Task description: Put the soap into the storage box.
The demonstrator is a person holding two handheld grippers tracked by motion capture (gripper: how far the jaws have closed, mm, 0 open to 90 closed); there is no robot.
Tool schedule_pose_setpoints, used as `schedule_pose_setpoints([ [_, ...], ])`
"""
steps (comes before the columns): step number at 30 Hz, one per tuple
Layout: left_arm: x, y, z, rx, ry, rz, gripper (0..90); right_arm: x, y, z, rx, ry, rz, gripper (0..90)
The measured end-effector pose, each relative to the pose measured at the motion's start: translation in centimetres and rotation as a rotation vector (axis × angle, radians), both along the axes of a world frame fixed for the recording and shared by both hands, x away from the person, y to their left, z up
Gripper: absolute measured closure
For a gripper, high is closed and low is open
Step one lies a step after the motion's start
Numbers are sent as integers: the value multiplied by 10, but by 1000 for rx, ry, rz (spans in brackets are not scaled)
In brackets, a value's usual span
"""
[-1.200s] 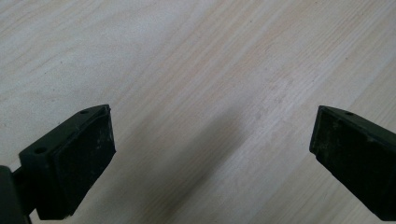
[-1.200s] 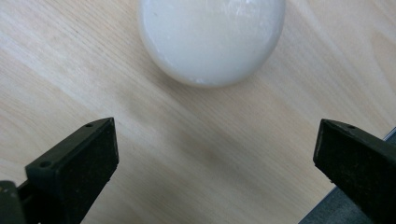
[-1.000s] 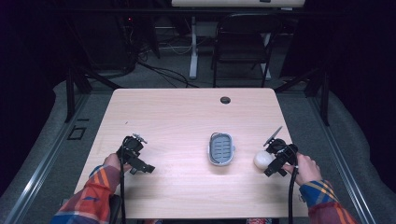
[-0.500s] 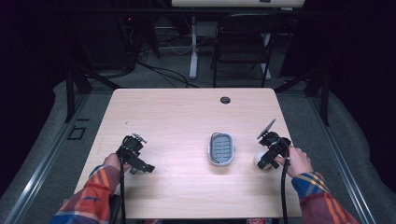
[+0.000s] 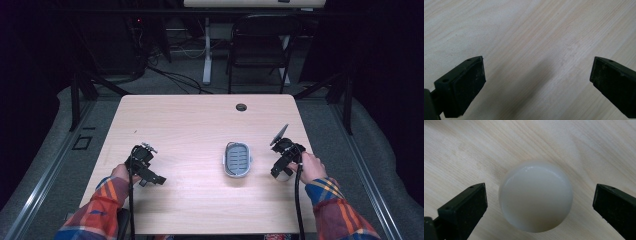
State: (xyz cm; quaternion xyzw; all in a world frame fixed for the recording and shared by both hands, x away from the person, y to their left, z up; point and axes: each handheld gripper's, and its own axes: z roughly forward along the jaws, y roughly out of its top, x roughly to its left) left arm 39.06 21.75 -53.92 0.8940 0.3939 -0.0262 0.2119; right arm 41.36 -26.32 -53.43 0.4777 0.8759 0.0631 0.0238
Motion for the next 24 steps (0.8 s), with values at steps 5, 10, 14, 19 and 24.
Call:
schedule_pose_setpoints([
  [5, 0, 1, -1, -4, 4, 7, 0, 4, 3, 1, -59, 36, 59, 0],
  [10, 0, 1, 0, -5, 4, 6, 0, 7, 6, 1, -113, 74, 101, 0],
  [14, -1, 1, 0, 2, -7, 8, 0, 4, 7, -1, -90, 45, 68, 75],
  [19, -1, 1, 0, 2, -7, 7, 0, 4, 6, -2, -85, 42, 73, 171],
  [24, -1, 1, 0, 3, -7, 6, 0, 3, 8, -5, -93, 59, 78, 218],
])
